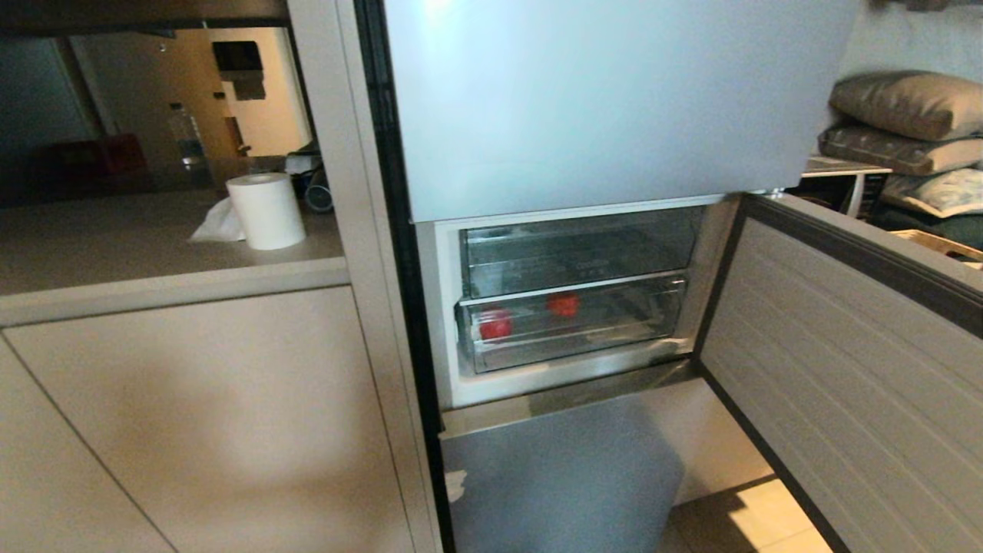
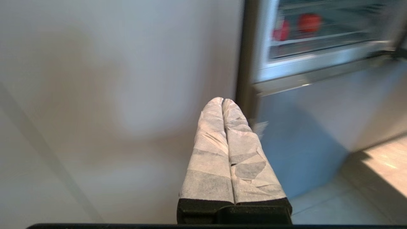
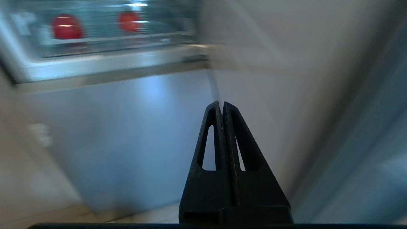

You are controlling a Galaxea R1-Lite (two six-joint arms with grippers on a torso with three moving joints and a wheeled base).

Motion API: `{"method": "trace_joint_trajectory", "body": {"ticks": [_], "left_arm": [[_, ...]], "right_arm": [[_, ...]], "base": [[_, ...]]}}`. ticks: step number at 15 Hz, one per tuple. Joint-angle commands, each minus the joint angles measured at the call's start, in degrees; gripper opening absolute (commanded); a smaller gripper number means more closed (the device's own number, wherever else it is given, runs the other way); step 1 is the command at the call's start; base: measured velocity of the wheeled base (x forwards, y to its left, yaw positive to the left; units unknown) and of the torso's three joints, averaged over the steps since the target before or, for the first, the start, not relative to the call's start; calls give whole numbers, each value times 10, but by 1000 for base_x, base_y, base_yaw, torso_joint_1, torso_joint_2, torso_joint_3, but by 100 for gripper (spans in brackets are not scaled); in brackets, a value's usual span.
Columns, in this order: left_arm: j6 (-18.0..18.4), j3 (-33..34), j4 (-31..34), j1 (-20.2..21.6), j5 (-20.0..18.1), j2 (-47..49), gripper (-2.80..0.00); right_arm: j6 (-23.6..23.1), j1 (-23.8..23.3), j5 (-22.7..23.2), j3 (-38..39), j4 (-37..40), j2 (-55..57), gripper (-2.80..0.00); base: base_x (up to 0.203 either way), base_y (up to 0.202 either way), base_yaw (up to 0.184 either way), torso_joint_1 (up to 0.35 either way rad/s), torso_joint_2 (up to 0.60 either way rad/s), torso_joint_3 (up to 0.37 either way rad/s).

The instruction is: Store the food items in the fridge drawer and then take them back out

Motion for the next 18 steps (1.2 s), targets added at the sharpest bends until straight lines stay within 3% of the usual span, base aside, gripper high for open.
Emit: {"method": "trace_joint_trajectory", "body": {"ticks": [1,9,13,18], "left_arm": [[1,1,0,0,0,1,-280],[0,1,0,0,0,1,-280],[0,1,0,0,0,1,-280],[0,1,0,0,1,1,-280]], "right_arm": [[-1,0,0,0,0,1,-280],[-7,0,3,0,1,1,-280],[-11,0,4,0,1,1,-280],[-11,0,4,0,0,1,-280]], "base": [[-2,-11,176,0,5,2],[0,-7,155,3,2,2],[0,0,0,0,0,0],[0,0,0,-144,314,157]]}}
